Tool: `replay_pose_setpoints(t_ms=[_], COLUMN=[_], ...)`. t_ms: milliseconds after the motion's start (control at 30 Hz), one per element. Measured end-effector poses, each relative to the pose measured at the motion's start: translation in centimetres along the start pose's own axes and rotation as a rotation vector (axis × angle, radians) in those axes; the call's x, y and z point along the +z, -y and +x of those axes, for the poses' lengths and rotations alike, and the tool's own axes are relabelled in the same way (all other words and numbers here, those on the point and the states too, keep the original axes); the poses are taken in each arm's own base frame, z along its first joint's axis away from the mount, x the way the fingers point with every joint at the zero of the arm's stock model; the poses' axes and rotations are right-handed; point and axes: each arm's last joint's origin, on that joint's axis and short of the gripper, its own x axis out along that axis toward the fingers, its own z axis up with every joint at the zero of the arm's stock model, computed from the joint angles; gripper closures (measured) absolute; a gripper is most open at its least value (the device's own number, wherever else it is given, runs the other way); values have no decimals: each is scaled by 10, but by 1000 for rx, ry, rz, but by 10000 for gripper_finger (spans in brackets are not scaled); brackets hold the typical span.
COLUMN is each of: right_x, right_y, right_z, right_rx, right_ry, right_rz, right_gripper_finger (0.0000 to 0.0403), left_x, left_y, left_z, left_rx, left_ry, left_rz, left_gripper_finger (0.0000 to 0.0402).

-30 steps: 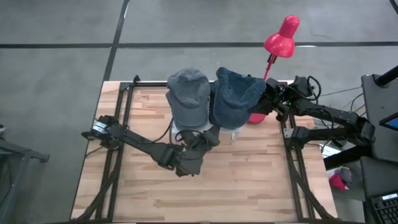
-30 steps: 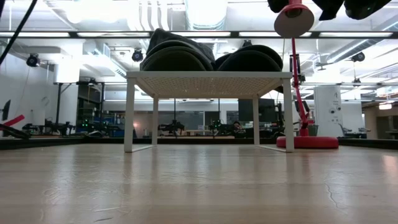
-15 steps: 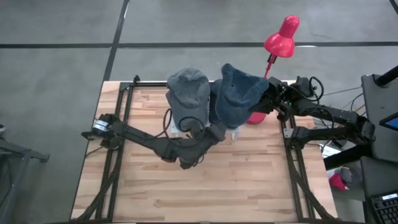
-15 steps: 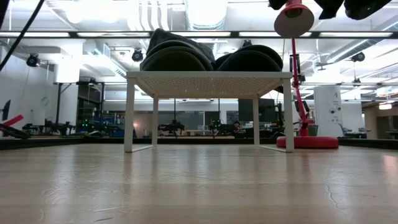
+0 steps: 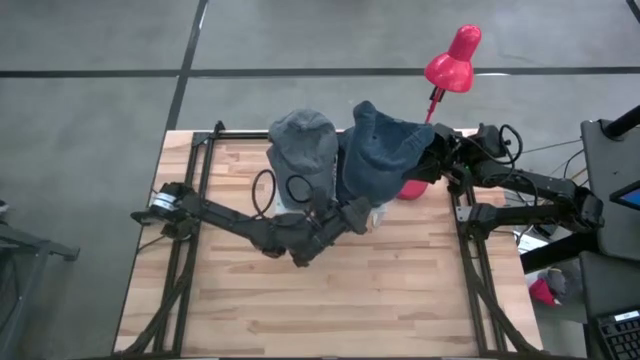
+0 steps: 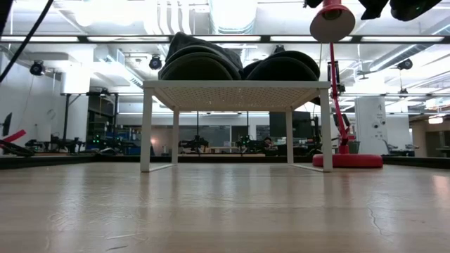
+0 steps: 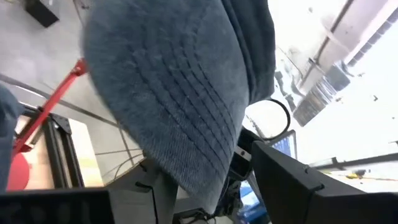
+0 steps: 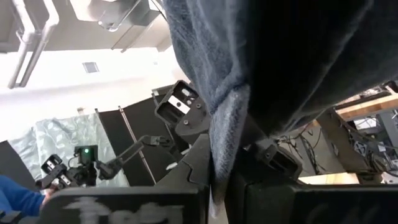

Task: Pick & Place hat
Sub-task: Stack the blue cap on the blue caps on the shelf

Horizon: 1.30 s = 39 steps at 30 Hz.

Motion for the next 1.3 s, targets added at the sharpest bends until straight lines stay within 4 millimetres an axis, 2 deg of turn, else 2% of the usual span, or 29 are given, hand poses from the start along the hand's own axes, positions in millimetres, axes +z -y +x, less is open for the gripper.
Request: replay_pose_setpoints(t_ms=[100, 200, 533, 733, 1067, 1300], right_x=[0, -1, -5, -6, -9, -4], right_y=[0, 1, 2, 2, 0, 4], right_z=[0, 1, 5, 5, 4, -3], right_rx=[-5, -3, 5, 35, 84, 53], right_ry=[3, 1, -17, -63, -144, -131], right_rz=[8, 36, 69, 117, 163, 151], right_gripper_finger=[390, 390, 390, 383, 315, 294], left_x=[0, 1, 1, -1, -3, -2], left_y=[0, -1, -1, -1, -2, 3], left_z=[2, 5, 6, 5, 4, -3], left_rx=[-28, -48, -70, -70, -62, -33], left_ry=[-27, -43, -51, -60, -58, 3], left_rz=[9, 37, 71, 94, 139, 174], left_gripper_finger=[218, 242, 389, 395, 397, 397])
